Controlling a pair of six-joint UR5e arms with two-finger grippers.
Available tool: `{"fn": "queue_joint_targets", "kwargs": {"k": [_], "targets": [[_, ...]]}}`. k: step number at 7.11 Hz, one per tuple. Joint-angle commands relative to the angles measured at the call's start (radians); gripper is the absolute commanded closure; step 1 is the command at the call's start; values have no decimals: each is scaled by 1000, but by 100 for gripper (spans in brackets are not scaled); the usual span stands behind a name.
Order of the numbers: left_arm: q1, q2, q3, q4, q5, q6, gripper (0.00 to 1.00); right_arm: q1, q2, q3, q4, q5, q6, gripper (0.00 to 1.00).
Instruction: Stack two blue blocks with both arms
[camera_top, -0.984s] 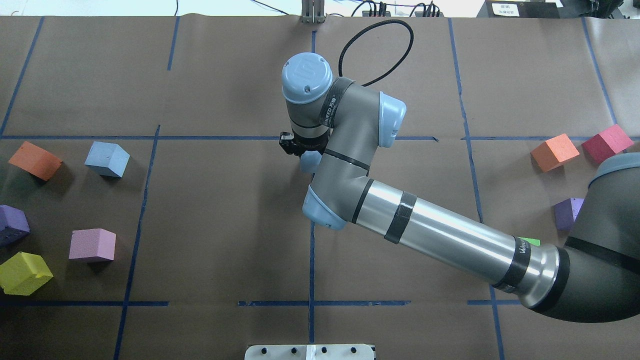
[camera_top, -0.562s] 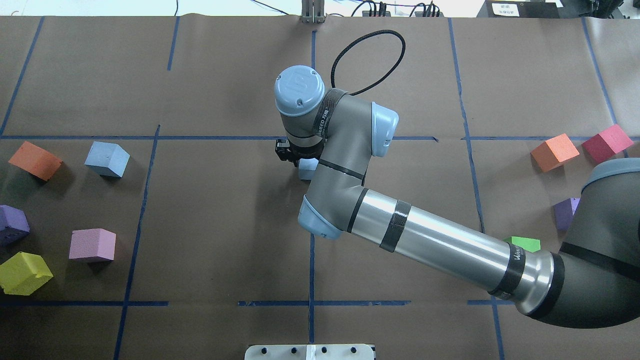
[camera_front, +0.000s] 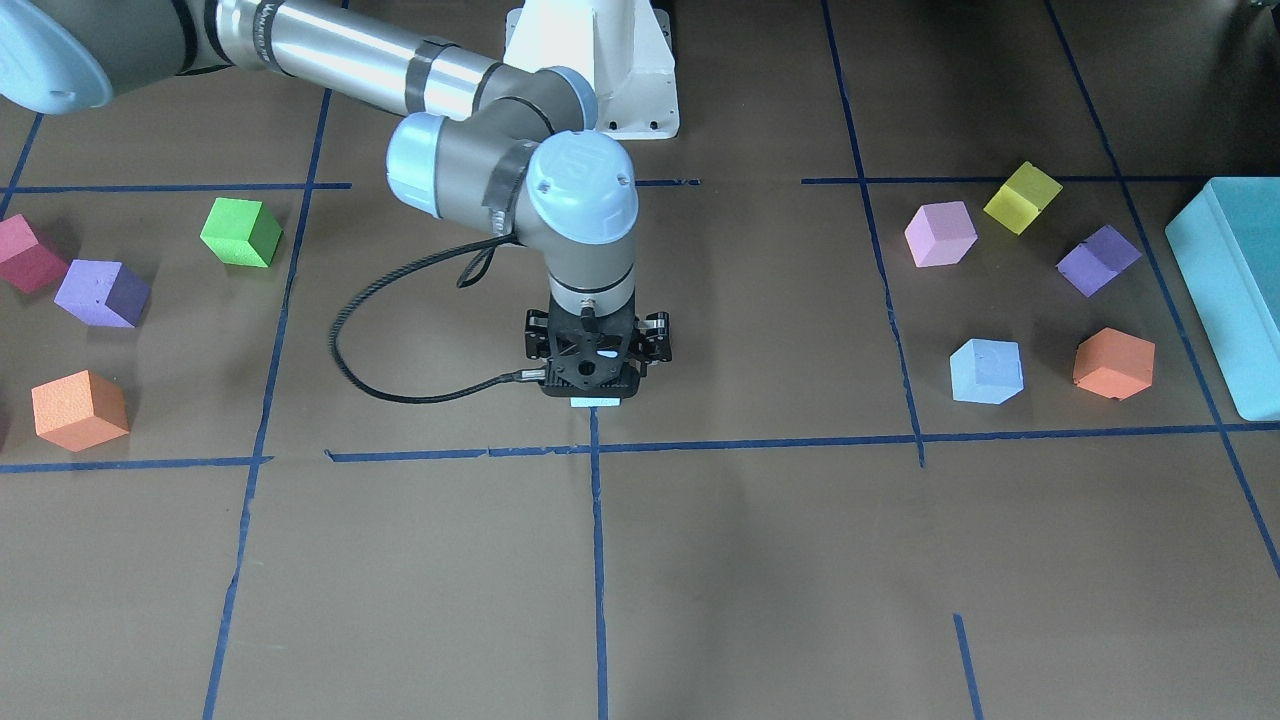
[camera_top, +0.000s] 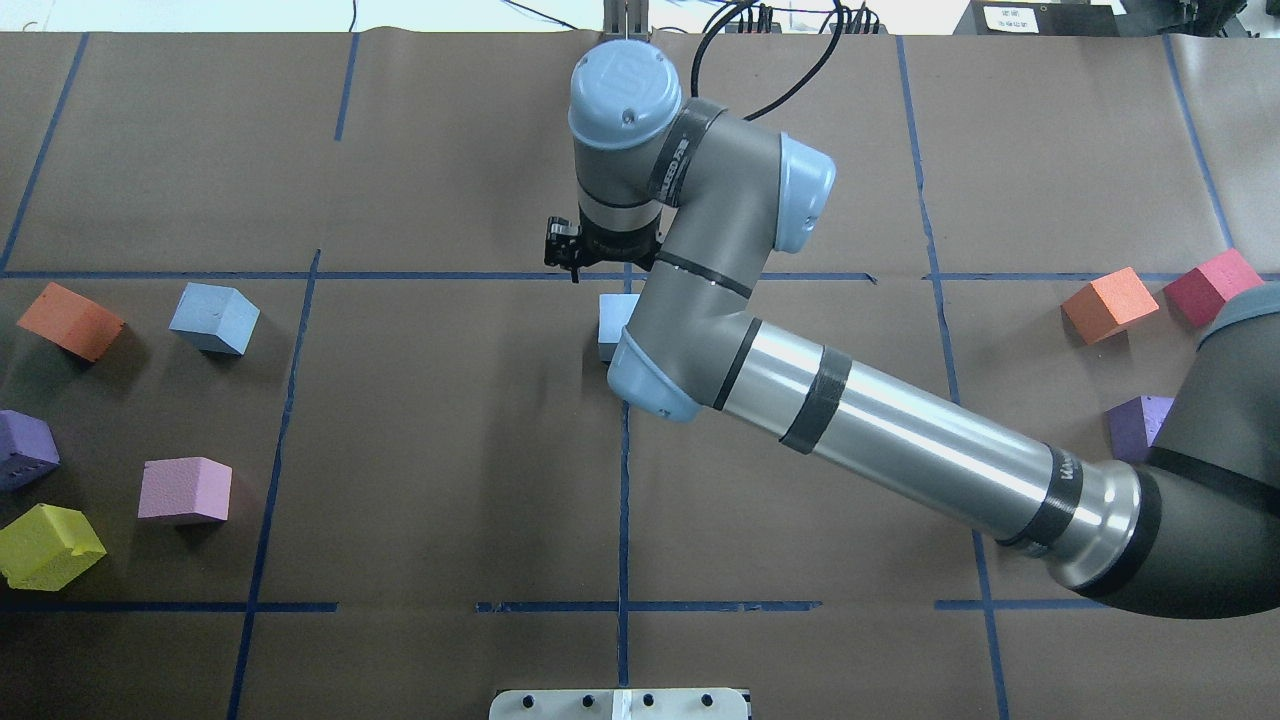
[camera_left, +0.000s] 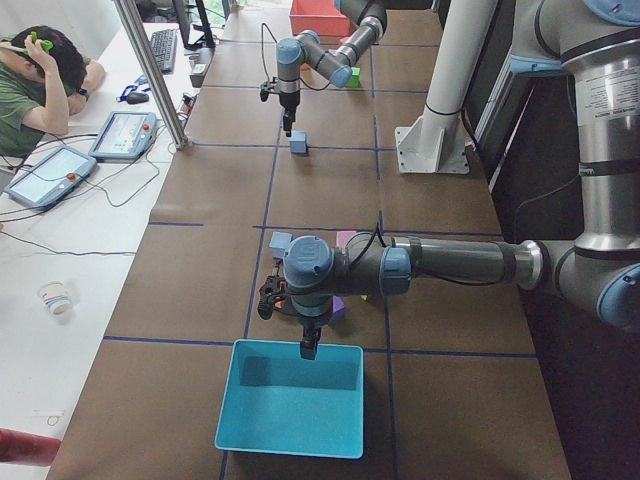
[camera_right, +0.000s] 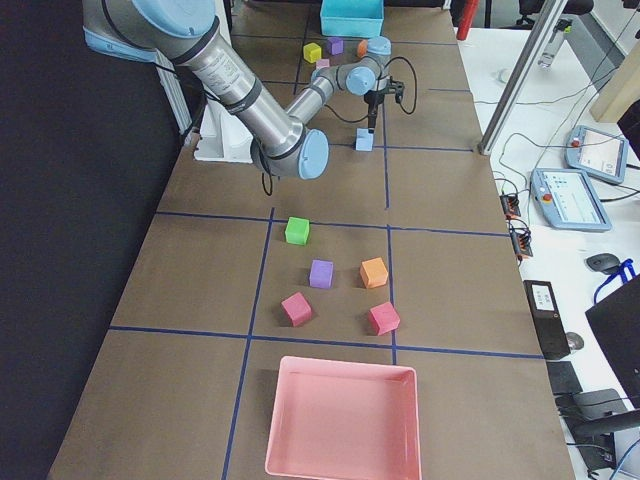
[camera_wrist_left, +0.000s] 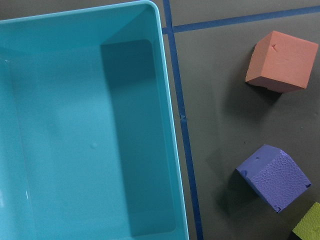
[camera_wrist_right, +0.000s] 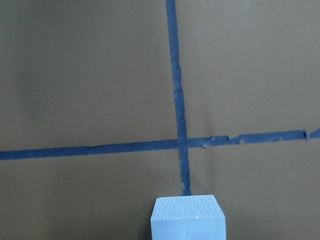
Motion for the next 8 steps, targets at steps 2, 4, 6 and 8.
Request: {"fn": "queue_joint_targets", "kwargs": {"k": [2,4,6,8], "targets": [[3,-30,-4,-119,2,-5,0,211,-177,249,-217,146,-375,0],[3,-39,10,-229,-1,-10,0,406,-434,410,-217,249,-721,0],[12,-75,2,-230,-85,-237,0,588,-664,480,-217,311,-1107,0],[97,-134,-9,-227,-84,-400,0,768,-876,500,-212,319,-1444,0]]}}
